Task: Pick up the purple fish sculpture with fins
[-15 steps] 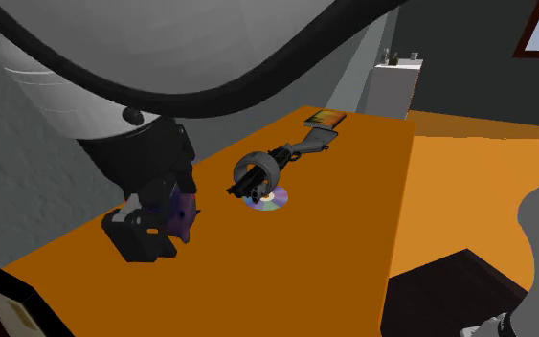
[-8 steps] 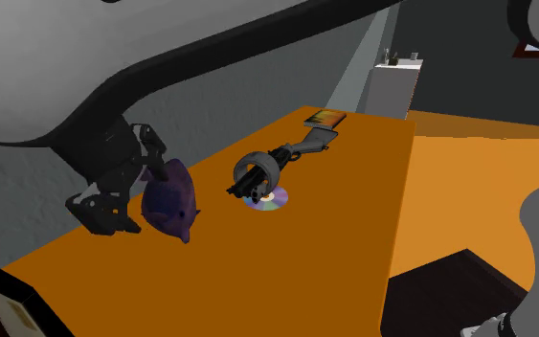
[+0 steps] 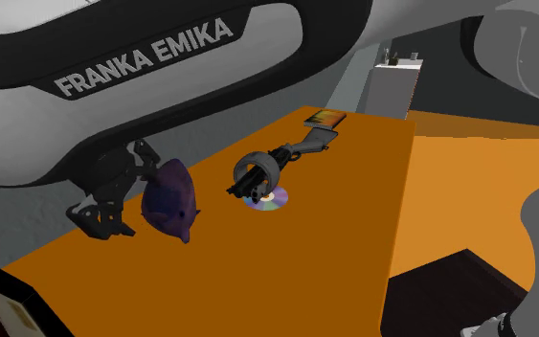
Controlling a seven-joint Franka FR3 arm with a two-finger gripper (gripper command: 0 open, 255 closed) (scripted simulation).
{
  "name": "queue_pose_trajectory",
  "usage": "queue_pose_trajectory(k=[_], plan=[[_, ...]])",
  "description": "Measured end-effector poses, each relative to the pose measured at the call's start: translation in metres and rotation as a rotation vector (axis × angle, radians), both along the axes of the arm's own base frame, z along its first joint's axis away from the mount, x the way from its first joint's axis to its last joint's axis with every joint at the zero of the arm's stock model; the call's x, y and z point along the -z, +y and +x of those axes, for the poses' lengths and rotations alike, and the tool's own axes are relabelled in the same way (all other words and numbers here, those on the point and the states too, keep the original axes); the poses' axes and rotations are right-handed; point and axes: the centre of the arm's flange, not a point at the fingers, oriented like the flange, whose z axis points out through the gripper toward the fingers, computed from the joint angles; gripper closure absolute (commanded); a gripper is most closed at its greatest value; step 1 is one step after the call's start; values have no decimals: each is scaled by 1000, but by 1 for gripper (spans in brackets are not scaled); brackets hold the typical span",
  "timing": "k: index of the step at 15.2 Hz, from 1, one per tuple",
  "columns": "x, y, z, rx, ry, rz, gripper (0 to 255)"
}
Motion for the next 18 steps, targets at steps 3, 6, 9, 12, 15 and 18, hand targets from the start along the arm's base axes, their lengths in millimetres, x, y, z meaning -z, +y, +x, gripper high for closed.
queue_pose_trajectory(k=[3, 6, 9, 12, 15, 18], plan=[[11, 0, 0, 0, 0, 0, 255], [13, 1, 0, 0, 0, 0, 255], [13, 1, 0, 0, -1, -1, 255], [12, 1, 0, 0, -1, -1, 255], [7, 1, 0, 0, 0, 0, 255], [-8, 1, 0, 0, 0, 0, 255]])
